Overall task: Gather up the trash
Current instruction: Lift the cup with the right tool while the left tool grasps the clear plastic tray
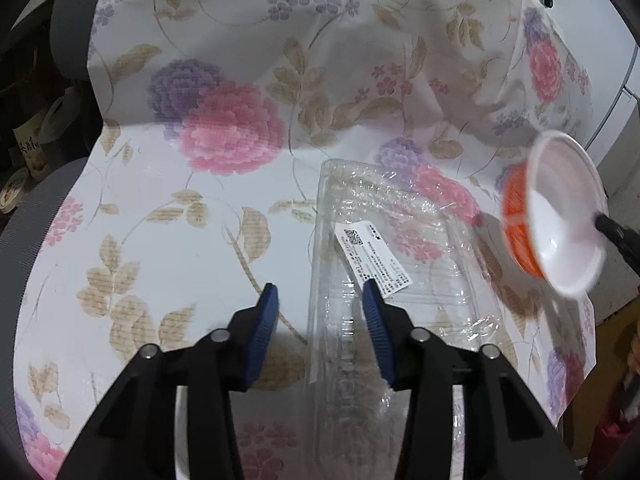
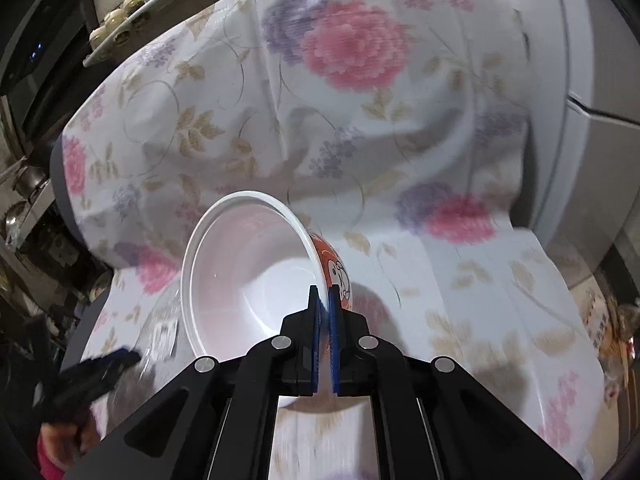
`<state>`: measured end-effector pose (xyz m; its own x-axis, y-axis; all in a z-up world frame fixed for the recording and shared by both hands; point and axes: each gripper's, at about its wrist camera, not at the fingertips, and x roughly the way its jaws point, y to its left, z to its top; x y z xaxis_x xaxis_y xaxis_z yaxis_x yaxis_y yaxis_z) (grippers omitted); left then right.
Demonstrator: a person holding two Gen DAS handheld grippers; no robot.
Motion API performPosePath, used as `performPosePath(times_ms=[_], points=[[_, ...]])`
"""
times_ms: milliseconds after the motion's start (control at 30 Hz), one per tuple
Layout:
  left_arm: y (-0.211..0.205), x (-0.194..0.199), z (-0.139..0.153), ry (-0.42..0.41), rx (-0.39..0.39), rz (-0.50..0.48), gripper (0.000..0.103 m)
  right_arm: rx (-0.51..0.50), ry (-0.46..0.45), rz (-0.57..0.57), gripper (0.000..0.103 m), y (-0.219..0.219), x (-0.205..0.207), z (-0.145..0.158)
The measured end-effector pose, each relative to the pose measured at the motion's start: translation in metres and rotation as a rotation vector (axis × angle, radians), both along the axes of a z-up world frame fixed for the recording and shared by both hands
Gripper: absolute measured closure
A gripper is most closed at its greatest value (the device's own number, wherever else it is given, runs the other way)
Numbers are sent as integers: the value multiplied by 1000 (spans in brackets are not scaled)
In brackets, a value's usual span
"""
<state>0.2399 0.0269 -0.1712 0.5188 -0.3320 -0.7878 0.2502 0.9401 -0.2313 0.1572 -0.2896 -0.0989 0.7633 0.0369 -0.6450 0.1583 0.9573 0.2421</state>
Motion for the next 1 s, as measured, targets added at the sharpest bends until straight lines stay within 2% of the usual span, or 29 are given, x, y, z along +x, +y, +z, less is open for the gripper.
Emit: performPosePath(times_ms=[133, 233, 267, 300, 500, 767, 867, 1000], points=[[-6, 3, -8, 18, 14, -25, 72, 4, 19, -4, 99, -5, -30, -2], [-10, 0, -12, 24, 20, -35, 81, 7, 22, -12, 98, -6, -43, -5], [-10, -2, -11, 23, 20, -34, 93, 7, 22, -14, 98, -7, -46, -5], [-9, -6, -9, 24, 5, -34, 96, 7, 20, -16, 98, -6, -48, -5], [-3, -48, 28, -68, -76, -8, 98, 34, -10, -25, 98, -7, -65, 0], [-18, -121, 93, -255, -99, 12, 98, 51, -78, -52, 98, -14, -117, 18], [-25, -136, 104, -287, -98, 18, 98, 49, -87, -88, 98, -27, -146, 21], [-45, -155, 107, -298, -100, -29, 98, 47, -80, -169, 98, -51, -193, 15]])
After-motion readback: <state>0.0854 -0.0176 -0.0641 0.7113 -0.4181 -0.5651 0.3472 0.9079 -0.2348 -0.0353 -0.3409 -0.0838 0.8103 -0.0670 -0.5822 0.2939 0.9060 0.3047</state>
